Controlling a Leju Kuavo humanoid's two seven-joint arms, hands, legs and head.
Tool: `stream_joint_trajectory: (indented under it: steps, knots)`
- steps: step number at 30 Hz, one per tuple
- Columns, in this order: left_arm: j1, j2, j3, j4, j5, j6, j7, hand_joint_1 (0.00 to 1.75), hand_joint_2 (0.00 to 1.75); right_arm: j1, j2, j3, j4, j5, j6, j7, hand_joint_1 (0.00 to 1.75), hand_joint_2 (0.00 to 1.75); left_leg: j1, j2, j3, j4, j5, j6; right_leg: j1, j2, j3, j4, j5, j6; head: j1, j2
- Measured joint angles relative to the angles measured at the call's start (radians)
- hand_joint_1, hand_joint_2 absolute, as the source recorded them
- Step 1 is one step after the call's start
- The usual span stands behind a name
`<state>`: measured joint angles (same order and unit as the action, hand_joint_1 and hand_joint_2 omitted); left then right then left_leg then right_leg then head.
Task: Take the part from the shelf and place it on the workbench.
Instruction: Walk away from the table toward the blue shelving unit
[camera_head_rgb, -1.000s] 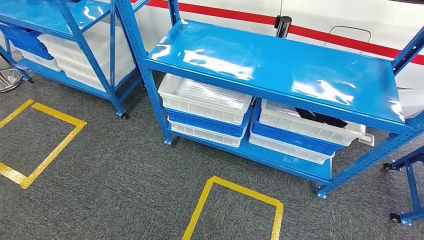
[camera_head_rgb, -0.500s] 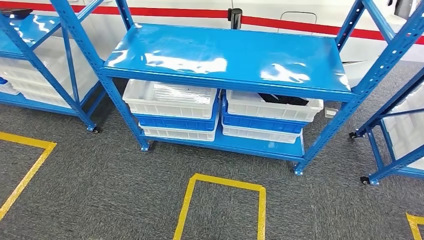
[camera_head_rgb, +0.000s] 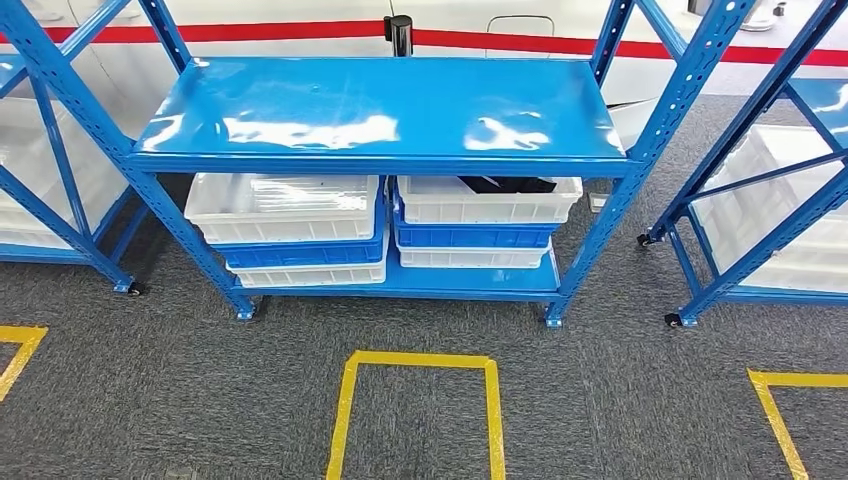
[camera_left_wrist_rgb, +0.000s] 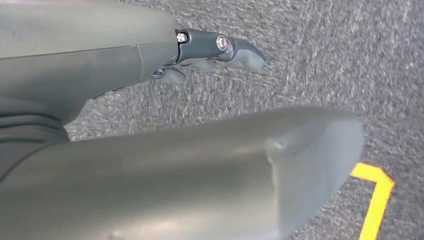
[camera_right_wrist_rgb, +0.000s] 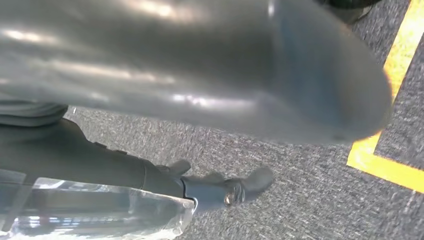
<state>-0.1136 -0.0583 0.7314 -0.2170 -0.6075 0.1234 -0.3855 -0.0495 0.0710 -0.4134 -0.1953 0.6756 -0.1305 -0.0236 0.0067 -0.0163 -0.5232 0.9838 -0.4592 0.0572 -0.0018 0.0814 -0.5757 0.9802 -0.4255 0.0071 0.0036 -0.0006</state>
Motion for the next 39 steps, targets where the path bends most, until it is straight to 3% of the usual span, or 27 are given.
stream_joint_trajectory:
  steps: [1, 3, 5, 6, 7, 9, 10, 12, 13, 17, 20, 22, 25, 27, 31, 32, 33, 39]
  knots:
    - [0.0, -0.001, 0.001, 0.0, -0.002, 0.005, -0.001, 0.0, 0.87, -0.001, -0.001, -0.001, 0.0, 0.003, -0.004, 0.0, 0.0, 0.0, 0.002, 0.004, 0.001, -0.013, 0.011, 0.003, 0.003, -0.016, -0.014, 0.023, -0.014, -0.001, 0.002, 0.0]
    - [0.002, -0.003, 0.005, 0.0, -0.005, 0.019, -0.003, 0.0, 1.75, -0.006, -0.003, -0.002, 0.0, 0.009, -0.015, 0.004, 0.0, 0.0, 0.004, 0.014, -0.003, -0.028, 0.025, 0.004, 0.001, -0.053, -0.071, 0.135, -0.073, -0.008, 0.007, 0.0]
    - [0.006, -0.004, 0.008, 0.0, -0.007, 0.032, -0.004, 0.0, 1.75, -0.009, -0.005, -0.003, 0.0, 0.014, -0.025, 0.009, 0.0, 0.0, 0.003, 0.026, -0.013, -0.027, 0.031, 0.001, -0.007, -0.067, -0.128, 0.266, -0.127, -0.005, 0.01, 0.0]
    - [0.008, -0.005, 0.01, 0.001, -0.007, 0.037, -0.004, 0.0, 1.75, -0.009, -0.006, -0.004, 0.0, 0.016, -0.029, 0.01, 0.0, 0.0, 0.003, 0.031, -0.016, -0.027, 0.033, -0.003, -0.012, -0.07, -0.134, 0.29, -0.134, 0.003, 0.01, 0.0]
    - [0.008, -0.007, 0.011, 0.001, -0.007, 0.041, -0.004, 0.0, 1.75, -0.008, -0.007, -0.004, 0.0, 0.018, -0.032, 0.012, 0.0, 0.44, 0.004, 0.035, -0.019, -0.026, 0.035, -0.006, -0.017, -0.073, -0.117, 0.269, -0.125, 0.014, 0.011, 0.0]
    - [0.008, -0.01, 0.013, 0.001, -0.007, 0.046, -0.005, 0.0, 1.75, -0.01, -0.009, -0.004, 0.0, 0.024, -0.037, 0.014, 0.0, 1.31, 0.007, 0.04, -0.023, -0.018, 0.036, -0.016, -0.03, -0.084, -0.028, 0.124, -0.081, 0.039, 0.012, 0.0]
    - [0.008, -0.011, 0.013, 0.001, -0.007, 0.048, -0.006, 0.0, 1.75, -0.012, -0.009, -0.004, 0.0, 0.026, -0.038, 0.014, 0.0, 1.75, 0.007, 0.043, -0.027, -0.011, 0.033, -0.024, -0.032, -0.089, 0.012, 0.054, -0.064, 0.043, 0.013, 0.0]
    - [0.008, -0.011, 0.014, 0.001, -0.007, 0.049, -0.008, 0.0, 1.75, -0.017, -0.007, -0.004, 0.0, 0.03, -0.039, 0.014, 0.0, 1.75, 0.004, 0.046, -0.034, 0.001, 0.026, -0.034, -0.035, -0.093, 0.048, -0.01, -0.049, 0.035, 0.012, 0.0]
    - [0.008, -0.011, 0.014, 0.001, -0.008, 0.05, -0.009, 0.0, 1.75, -0.018, -0.006, -0.004, 0.0, 0.03, -0.04, 0.014, 0.0, 1.75, 0.003, 0.046, -0.036, 0.004, 0.024, -0.03, -0.033, -0.09, 0.048, -0.01, -0.045, 0.028, 0.009, 0.0]
    - [0.008, -0.012, 0.014, 0.001, -0.009, 0.05, -0.011, 0.0, 1.75, -0.018, -0.006, -0.005, 0.0, 0.031, -0.04, 0.013, 0.0, 1.75, 0.006, 0.046, -0.038, 0.005, 0.03, 0.018, -0.029, -0.088, 0.048, -0.01, -0.038, 0.014, 0.004, 0.0]
    - [0.008, -0.012, 0.014, 0.001, -0.009, 0.05, -0.012, 0.0, 1.75, -0.018, -0.006, -0.005, 0.0, 0.032, -0.04, 0.012, 0.0, 1.75, 0.008, 0.046, -0.039, 0.004, 0.033, 0.036, -0.024, -0.087, 0.046, -0.01, -0.036, 0.01, 0.003, 0.0]
    - [0.008, -0.012, 0.014, 0.001, -0.009, 0.05, -0.013, 0.0, 1.75, -0.018, -0.006, -0.005, 0.0, 0.034, -0.04, 0.011, 0.0, 1.75, 0.009, 0.046, -0.04, 0.004, 0.035, 0.039, -0.02, -0.087, 0.046, -0.009, -0.036, 0.006, 0.003, 0.0]
    - [0.008, -0.013, 0.015, 0.001, -0.009, 0.048, -0.015, 0.0, 1.75, -0.018, -0.006, -0.006, 0.0, 0.039, -0.039, 0.011, 0.0, 1.75, 0.014, 0.046, -0.04, 0.004, 0.039, 0.026, -0.015, -0.087, 0.045, -0.009, -0.036, 0.003, 0.003, 0.0]
    - [0.008, -0.013, 0.016, 0.001, -0.007, 0.047, -0.017, 0.0, 1.75, -0.018, -0.006, -0.006, 0.0, 0.041, -0.037, 0.01, 0.0, 1.75, 0.016, 0.046, -0.041, 0.003, 0.04, 0.008, -0.012, -0.088, 0.043, -0.008, -0.036, 0.003, 0.004, 0.0]
    - [0.008, -0.013, 0.02, 0.001, -0.006, 0.045, -0.018, 0.0, 1.75, -0.019, -0.007, -0.006, 0.0, 0.044, -0.037, 0.01, 0.0, 1.75, 0.022, 0.046, -0.043, 0.002, 0.041, -0.052, -0.008, -0.088, 0.037, -0.004, -0.036, 0.002, 0.004, 0.0]
    - [0.008, -0.013, 0.021, 0.001, -0.006, 0.045, -0.018, 0.0, 1.75, -0.019, -0.007, -0.006, 0.0, 0.044, -0.037, 0.01, 0.0, 1.75, 0.023, 0.046, -0.045, 0.002, 0.041, -0.061, -0.008, -0.088, 0.036, -0.003, -0.036, 0.002, 0.004, 0.0]
    - [0.008, -0.013, 0.022, 0.001, -0.006, 0.045, -0.018, 0.0, 1.75, -0.019, -0.007, -0.006, 0.0, 0.044, -0.037, 0.01, 0.0, 1.75, 0.023, 0.046, -0.045, 0.002, 0.041, -0.066, -0.008, -0.088, 0.035, -0.003, -0.036, 0.002, 0.004, 0.0]
    - [0.008, -0.013, 0.03, 0.001, -0.006, 0.044, -0.018, 0.0, 1.75, -0.019, -0.008, -0.006, 0.0, 0.045, -0.036, 0.01, 0.0, 1.75, 0.015, 0.046, -0.047, 0.004, 0.04, -0.066, -0.013, -0.088, 0.034, -0.003, -0.036, 0.003, 0.004, 0.0]
